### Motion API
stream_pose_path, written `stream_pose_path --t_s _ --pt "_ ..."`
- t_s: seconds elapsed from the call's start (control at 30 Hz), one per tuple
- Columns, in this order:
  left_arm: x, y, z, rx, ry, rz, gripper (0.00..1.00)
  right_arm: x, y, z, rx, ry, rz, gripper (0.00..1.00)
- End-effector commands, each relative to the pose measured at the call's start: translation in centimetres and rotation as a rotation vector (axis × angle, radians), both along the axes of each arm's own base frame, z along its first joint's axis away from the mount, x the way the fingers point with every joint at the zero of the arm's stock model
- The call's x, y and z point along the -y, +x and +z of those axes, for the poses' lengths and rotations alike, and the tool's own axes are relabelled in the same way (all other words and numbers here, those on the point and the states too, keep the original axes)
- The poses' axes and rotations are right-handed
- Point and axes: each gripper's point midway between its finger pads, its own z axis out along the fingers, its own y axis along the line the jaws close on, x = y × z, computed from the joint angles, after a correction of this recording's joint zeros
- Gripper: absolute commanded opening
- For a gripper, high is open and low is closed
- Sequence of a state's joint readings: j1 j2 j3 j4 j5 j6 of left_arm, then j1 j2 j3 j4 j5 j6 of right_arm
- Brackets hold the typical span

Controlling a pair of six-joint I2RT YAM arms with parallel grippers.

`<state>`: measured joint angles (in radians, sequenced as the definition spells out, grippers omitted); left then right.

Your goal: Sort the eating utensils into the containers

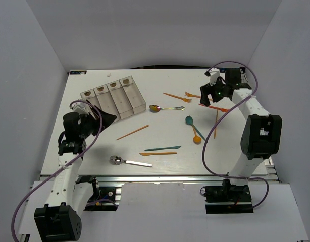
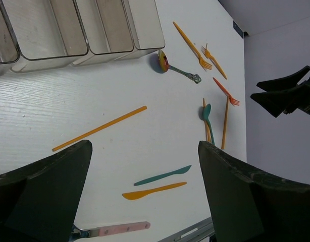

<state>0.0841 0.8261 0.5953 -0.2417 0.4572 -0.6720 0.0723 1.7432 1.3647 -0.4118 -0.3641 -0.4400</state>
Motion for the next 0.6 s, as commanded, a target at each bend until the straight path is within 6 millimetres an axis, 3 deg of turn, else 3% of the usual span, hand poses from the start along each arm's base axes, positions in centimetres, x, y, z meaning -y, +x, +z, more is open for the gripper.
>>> stream_pose_path --t_s 0.0,0.07,0.23,0.4,0.53,0.57 --pt "0.4 0.0 0.8 0.035 -0.031 -0.014 0.97 -0.1 0.5 1.6 0.000 0.071 0.114 0.89" --pt "0.4 -0.1 0.7 0.030 -0.036 -0.013 0.97 -0.3 1.1 1.6 0.011 0.080 0.173 0.89" --pt "0.4 0.0 0.8 0.034 -0.034 -0.011 0.97 -1.4 0.3 0.8 -0.043 0.103 0.322 0.88" --pt "0.4 0.0 0.6 0.024 -0.038 -0.009 0.97 -1.9 0.9 0.1 -0.051 0.127 0.375 0.86" --pt "0.6 -0.1 0.6 0.018 -0.055 -0.014 0.97 -3.5 0.0 0.9 0.006 0.170 0.557 0.85" --pt "0.7 0.0 0.5 0.019 -0.062 -0.016 0.97 -4.6 -1.0 0.1 -0.031 0.173 0.608 0.84"
